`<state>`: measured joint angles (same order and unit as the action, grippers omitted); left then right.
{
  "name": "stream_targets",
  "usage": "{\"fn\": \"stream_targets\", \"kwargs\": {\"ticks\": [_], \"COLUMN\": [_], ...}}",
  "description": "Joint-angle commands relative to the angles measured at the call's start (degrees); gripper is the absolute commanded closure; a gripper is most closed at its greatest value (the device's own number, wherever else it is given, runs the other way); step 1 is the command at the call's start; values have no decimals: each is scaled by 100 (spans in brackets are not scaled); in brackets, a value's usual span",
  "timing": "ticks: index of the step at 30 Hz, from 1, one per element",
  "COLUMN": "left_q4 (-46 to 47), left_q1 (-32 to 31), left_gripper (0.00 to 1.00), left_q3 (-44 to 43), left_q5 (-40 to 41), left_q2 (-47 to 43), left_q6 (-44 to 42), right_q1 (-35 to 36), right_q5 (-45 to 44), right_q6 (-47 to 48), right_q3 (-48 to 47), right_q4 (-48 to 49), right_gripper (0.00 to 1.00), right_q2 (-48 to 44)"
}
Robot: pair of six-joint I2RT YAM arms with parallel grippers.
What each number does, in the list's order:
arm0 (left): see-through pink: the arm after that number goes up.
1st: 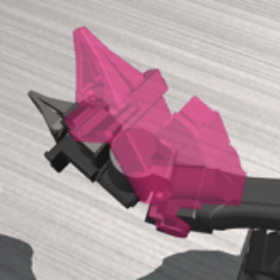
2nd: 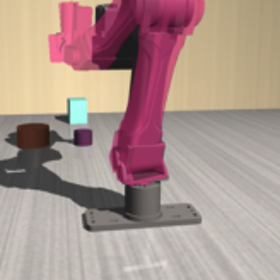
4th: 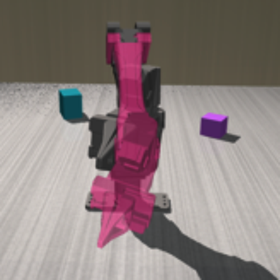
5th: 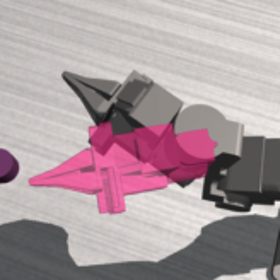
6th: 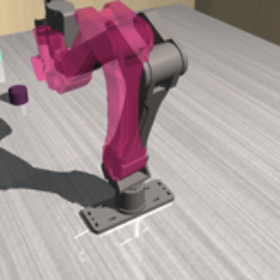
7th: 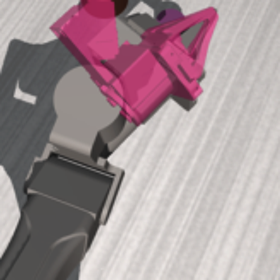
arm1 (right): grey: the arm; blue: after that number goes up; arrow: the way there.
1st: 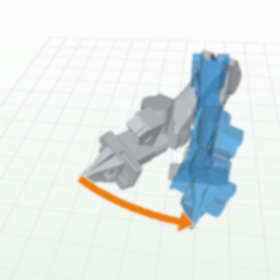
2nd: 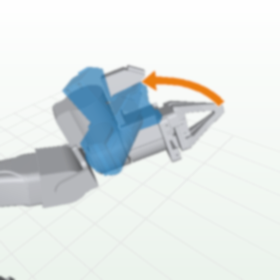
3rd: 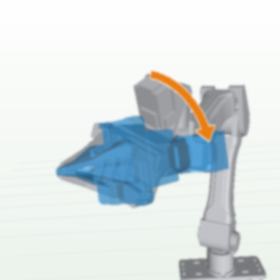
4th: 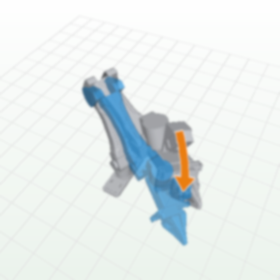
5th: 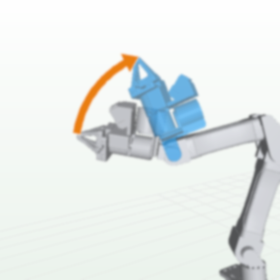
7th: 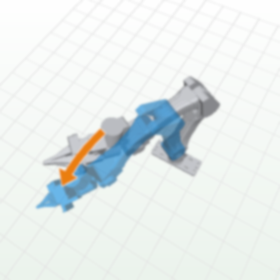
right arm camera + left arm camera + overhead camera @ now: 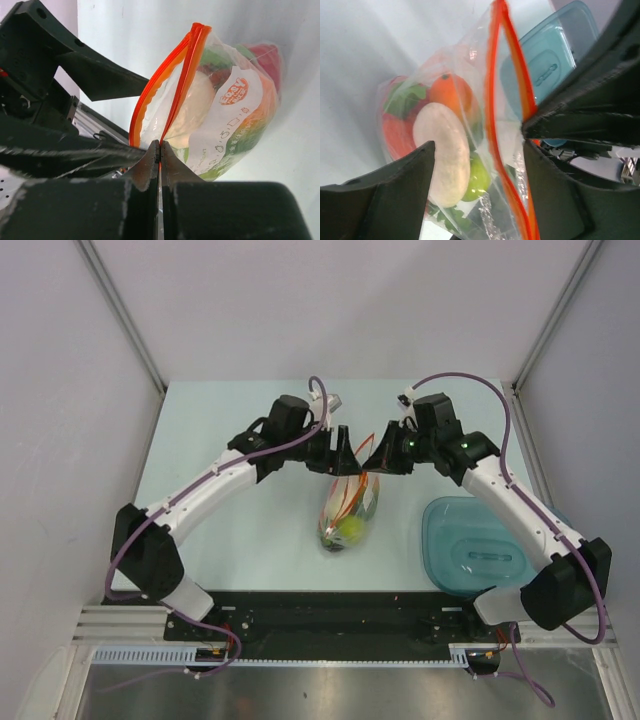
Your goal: Open the zip-top bag and remove the fake food
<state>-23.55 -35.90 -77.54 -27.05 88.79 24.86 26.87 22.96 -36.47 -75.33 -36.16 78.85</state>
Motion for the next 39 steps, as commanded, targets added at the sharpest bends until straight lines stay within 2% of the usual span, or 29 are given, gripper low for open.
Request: {"fn": "stream_targets", "kwargs": {"ticks": [1, 3, 4, 6, 7, 9, 10, 13, 17, 19, 23, 27, 30, 34, 37, 39], "left_q4": [-579, -738, -878, -1037, -1177, -1344, -1510, -1844, -2338, -2470, -2040, -1146, -845, -572, -405, -282], "left_q1": [-5, -5, -5, 4, 21, 30, 39, 48, 57, 66, 66, 39, 4, 4, 4, -13], "left_gripper": [32, 38, 49, 63, 78, 95, 100, 100, 100, 100, 100, 100, 100, 100, 100, 100], "left_q3": [-428, -560, -604, -789, -859, -1079, -1131, -1351, -1650, -1642, -1117, -518, -367, -359, -289, -236], "left_q5": [586, 822, 885, 1034, 1174, 1385, 1691, 2149, 3317, 3408, 2515, 1802, 1650, 1422, 1308, 1229], "left_q2": [235, 340, 366, 445, 455, 428, 359, 131, -160, -231, -222, -275, -284, -292, -328, -371], "left_q6": [-315, -429, -456, -526, -535, -561, -553, -491, -281, -61, 211, 510, 581, 555, 616, 651], "right_q1": [-24, -24, -16, -24, -16, 72, 116, 336, 450, 450, 424, 292, 126, -94, -69, 19], "right_q5": [86, 103, 103, 165, 200, 174, 113, -125, -301, -301, -406, -459, -739, -942, -986, -1048], "right_q6": [-18, -27, -36, -71, -80, 16, 52, 192, 342, 412, 597, 632, 720, 887, 931, 931], "right_q3": [-43, 1, 27, 132, 150, 168, 159, 133, 132, 176, 220, 352, 344, 142, -121, -471], "right_q4": [153, 197, 223, 320, 346, 382, 364, 329, 189, 180, -22, -277, -732, -1182, -1472, -1621], "right_gripper": [100, 100, 100, 100, 100, 100, 100, 100, 100, 100, 100, 98, 94, 81, 65, 62], "right_q2": [-282, -300, -309, -300, -274, -186, -160, -37, 52, 52, 43, -10, -106, -247, -247, -212]}}
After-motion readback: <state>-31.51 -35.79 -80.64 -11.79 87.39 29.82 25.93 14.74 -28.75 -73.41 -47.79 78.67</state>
